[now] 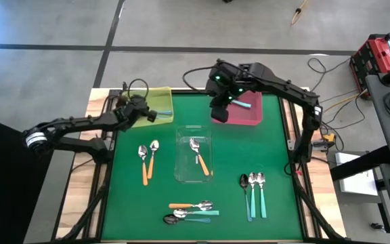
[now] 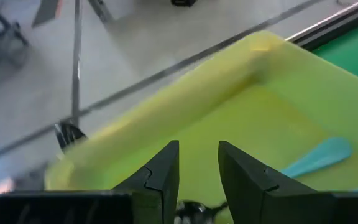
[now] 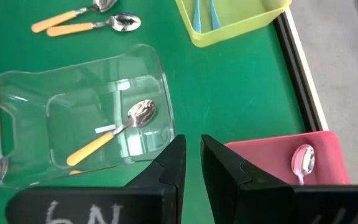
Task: Sort silverware by color (type)
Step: Adjust the blue spoon
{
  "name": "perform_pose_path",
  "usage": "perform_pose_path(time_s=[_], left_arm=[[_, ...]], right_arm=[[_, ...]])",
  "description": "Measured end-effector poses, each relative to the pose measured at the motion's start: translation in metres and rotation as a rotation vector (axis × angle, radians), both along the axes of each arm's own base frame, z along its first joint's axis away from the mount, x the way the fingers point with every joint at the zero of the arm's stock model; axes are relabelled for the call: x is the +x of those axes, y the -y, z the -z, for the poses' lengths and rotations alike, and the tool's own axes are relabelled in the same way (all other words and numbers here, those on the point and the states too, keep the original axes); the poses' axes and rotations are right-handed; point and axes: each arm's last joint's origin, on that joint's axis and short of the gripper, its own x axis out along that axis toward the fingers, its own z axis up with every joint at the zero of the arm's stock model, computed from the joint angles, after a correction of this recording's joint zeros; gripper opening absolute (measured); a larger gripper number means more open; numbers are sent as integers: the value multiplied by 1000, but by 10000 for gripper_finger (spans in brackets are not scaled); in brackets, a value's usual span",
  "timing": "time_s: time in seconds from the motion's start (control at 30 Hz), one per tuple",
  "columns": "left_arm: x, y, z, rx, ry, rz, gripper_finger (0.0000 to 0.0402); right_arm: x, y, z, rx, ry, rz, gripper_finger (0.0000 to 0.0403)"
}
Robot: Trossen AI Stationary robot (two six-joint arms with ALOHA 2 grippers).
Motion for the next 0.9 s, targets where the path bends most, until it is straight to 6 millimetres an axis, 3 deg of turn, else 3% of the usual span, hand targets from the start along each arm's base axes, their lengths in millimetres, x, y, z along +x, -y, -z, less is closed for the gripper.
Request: perform_pose_path(time_s=[0.27, 0.4, 0.5, 0.63, 0.9], left_arm=[[15, -9, -38, -71, -224, 279, 82], [19, -16, -51, -168, -275, 515, 55], [18, -26, -55, -230, -347, 583, 23], [11, -47, -51, -341, -464, 612, 4], [3, -80, -17, -610, -594, 683, 0]], right_arm=[[-32, -16, -29, -18, 55, -11, 43], [-42, -24, -39, -28, 84, -27, 43], [-48, -29, -45, -33, 98, -37, 43], [-57, -32, -48, -37, 88, -47, 43], [-62, -33, -49, -46, 73, -65, 43]])
